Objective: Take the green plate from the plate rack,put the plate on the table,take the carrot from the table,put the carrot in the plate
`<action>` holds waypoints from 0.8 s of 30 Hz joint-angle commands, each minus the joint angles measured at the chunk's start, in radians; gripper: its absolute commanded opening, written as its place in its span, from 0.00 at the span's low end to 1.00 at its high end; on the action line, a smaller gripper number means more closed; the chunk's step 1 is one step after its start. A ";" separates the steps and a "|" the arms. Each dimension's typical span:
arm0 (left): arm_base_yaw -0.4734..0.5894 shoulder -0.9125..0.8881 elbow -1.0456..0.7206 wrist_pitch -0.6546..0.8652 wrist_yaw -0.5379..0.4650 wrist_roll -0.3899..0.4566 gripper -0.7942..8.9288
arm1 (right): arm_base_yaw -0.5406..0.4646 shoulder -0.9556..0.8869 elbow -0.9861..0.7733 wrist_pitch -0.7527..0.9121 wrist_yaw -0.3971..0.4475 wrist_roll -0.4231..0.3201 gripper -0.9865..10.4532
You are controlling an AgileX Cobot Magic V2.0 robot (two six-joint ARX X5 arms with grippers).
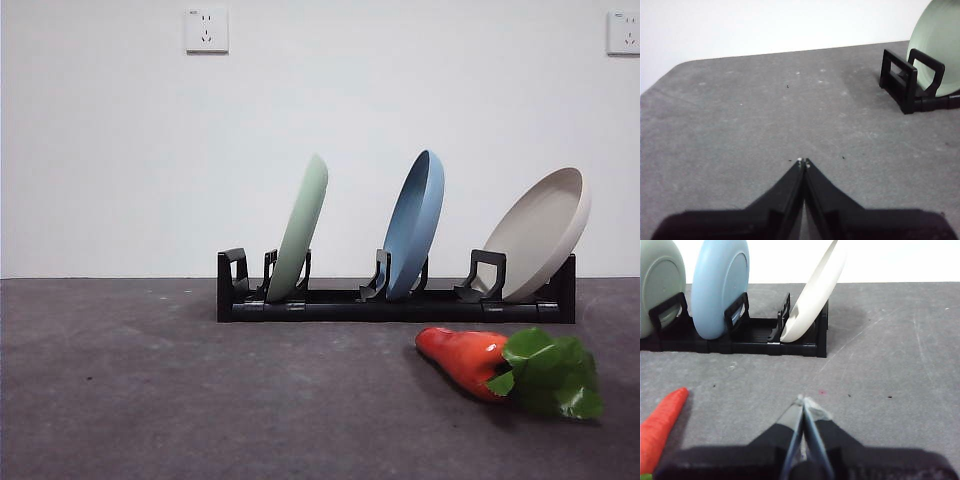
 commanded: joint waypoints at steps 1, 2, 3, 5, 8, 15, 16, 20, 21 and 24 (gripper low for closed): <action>0.002 -0.003 -0.012 0.003 0.005 -0.118 0.08 | 0.001 -0.002 -0.014 0.002 -0.003 0.119 0.09; 0.003 -0.003 -0.012 0.003 0.008 -0.153 0.08 | 0.001 -0.002 -0.014 0.002 -0.002 0.181 0.09; 0.003 -0.003 -0.012 0.003 0.019 -0.180 0.08 | 0.001 -0.002 -0.014 0.002 -0.002 0.229 0.09; 0.003 -0.003 -0.011 0.012 0.058 -0.235 0.08 | 0.001 -0.002 -0.014 0.004 0.000 0.291 0.09; 0.002 -0.003 -0.003 0.050 0.140 -0.322 0.07 | 0.002 -0.002 -0.005 0.003 -0.030 0.347 0.08; 0.002 0.016 0.100 0.037 0.218 -0.454 0.07 | 0.002 0.040 0.118 -0.007 -0.059 0.405 0.08; 0.002 0.026 0.122 0.034 0.235 -0.463 0.07 | 0.002 0.058 0.148 -0.013 -0.074 0.405 0.08; 0.002 0.090 0.235 0.003 0.296 -0.475 0.08 | 0.003 0.160 0.290 -0.071 -0.123 0.386 0.08; 0.002 0.108 0.264 -0.004 0.318 -0.475 0.07 | 0.003 0.189 0.328 -0.095 -0.140 0.369 0.08; 0.002 0.178 0.372 -0.048 0.380 -0.470 0.07 | 0.003 0.294 0.466 -0.200 -0.206 0.295 0.08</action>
